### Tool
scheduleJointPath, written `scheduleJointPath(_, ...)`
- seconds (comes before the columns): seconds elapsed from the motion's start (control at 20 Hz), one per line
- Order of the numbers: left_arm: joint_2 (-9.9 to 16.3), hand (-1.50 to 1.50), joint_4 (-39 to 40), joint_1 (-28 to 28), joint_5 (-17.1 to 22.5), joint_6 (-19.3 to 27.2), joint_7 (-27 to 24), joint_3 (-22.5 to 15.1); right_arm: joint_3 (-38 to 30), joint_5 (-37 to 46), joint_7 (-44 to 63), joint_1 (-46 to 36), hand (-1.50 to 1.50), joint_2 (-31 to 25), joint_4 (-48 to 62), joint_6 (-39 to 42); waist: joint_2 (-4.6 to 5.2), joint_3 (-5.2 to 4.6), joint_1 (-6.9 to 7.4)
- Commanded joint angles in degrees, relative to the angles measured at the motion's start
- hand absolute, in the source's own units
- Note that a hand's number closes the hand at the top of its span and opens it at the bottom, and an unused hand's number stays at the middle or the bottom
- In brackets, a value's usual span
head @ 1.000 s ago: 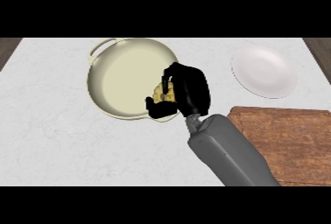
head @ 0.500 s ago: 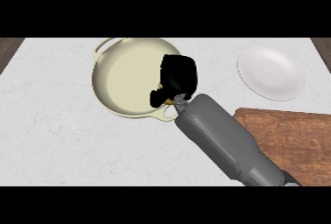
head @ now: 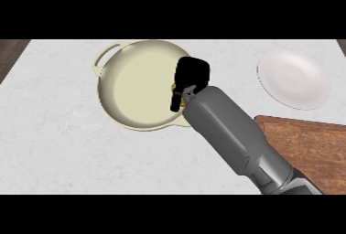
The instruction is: Pick the squash from the cutting board and place it in the pot
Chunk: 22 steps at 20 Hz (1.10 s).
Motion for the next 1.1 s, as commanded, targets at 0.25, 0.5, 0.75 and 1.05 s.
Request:
scheduleJointPath(0.25,-2.37,0.00,-2.54,-13.51,-1.33,-0.47,-3.52,6.40,-6.46,-6.09,-4.63,-5.76,-1.50,0.10,-4.34,-18.80,-0.20,0.18,-0.33)
scheduleJointPath(0.5,-2.60,0.00,-2.00,-13.44,-1.07,0.85,-3.98,5.56,-10.83,-6.11,-5.01,-7.41,-1.50,0.10,-6.27,-33.10,-0.55,0.08,-1.76)
scheduleJointPath(0.75,-1.69,0.00,-2.26,-13.43,0.84,1.46,-4.25,6.36,-13.28,-3.21,-6.42,-7.21,-1.50,0.10,-7.07,-45.06,-1.14,0.09,-4.16)
scheduleJointPath(1.05,-2.19,0.00,-1.10,-13.86,1.89,2.21,-5.39,6.01,-14.89,-4.81,-10.75,-4.19,-1.50,0.10,-9.19,-52.88,-1.46,0.07,-5.34)
